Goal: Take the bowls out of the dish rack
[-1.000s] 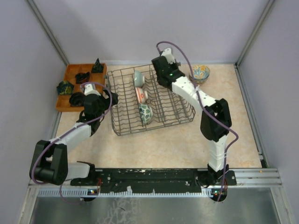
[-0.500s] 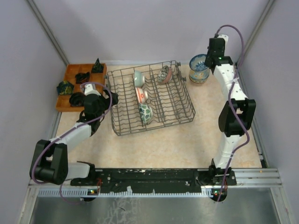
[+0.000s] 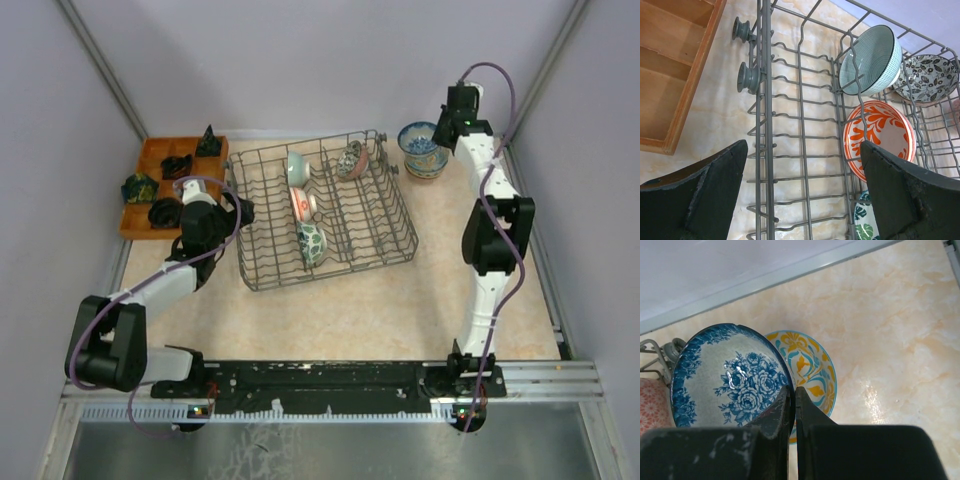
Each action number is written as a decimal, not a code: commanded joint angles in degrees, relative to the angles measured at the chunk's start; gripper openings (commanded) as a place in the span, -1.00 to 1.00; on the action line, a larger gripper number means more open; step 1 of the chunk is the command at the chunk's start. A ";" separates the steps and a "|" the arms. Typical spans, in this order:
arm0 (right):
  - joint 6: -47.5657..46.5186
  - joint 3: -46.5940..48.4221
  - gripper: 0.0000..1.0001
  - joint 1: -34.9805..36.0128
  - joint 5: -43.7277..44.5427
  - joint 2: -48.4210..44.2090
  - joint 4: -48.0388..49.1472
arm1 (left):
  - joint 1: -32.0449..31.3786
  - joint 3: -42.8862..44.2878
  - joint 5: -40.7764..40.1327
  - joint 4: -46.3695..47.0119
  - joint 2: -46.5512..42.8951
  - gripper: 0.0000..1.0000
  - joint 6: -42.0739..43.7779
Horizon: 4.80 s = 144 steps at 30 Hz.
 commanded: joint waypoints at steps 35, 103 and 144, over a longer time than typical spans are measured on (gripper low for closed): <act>1.13 -0.10 -1.00 -2.27 -1.41 1.61 3.16 | 0.20 0.81 1.04 2.30 1.37 0.99 -0.65; 1.51 -13.67 -0.27 -3.25 -0.52 -10.53 8.88 | 0.18 0.11 1.92 2.50 -0.44 0.99 -1.27; -15.28 13.14 0.13 28.49 27.75 13.09 3.83 | 0.18 -4.17 1.04 8.45 -3.19 0.99 -1.70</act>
